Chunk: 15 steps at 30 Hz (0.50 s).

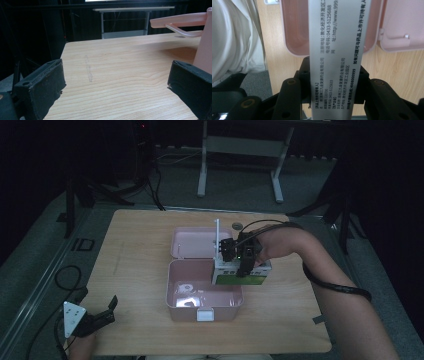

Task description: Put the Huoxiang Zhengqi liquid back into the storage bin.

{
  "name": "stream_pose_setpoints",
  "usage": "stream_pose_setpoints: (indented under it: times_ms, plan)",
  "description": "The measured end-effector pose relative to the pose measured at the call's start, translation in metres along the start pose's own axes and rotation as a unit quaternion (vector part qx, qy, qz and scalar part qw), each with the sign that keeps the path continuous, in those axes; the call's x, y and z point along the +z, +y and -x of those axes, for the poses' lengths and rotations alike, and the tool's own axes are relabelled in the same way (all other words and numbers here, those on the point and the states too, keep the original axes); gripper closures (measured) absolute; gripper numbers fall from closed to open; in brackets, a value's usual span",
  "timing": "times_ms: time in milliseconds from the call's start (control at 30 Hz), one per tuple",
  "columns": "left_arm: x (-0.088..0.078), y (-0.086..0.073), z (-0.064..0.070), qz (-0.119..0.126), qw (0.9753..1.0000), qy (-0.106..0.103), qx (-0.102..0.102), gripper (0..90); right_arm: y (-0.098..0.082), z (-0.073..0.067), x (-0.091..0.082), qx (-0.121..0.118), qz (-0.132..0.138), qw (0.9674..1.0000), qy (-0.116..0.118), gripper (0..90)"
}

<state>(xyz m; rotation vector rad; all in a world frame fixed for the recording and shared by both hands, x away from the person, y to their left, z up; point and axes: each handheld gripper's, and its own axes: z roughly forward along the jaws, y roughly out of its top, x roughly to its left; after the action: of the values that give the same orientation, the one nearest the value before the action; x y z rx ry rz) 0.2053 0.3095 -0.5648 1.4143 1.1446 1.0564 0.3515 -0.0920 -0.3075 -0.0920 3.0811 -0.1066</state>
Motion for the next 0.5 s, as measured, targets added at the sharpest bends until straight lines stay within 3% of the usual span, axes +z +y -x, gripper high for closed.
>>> stream_pose_setpoints:
  times_ms: [300,500]
  plan:
    - [0.0,0.0,0.0,0.0,1.0,0.0,0.0,1.1,0.023,-0.003,0.004,-0.015,-0.003,0.9999,0.002,62.1]
    - [0.0,0.0,0.0,0.0,1.0,0.0,0.001,1.1,0.041,-0.004,0.009,-0.023,0.005,0.9996,0.017,62.1]
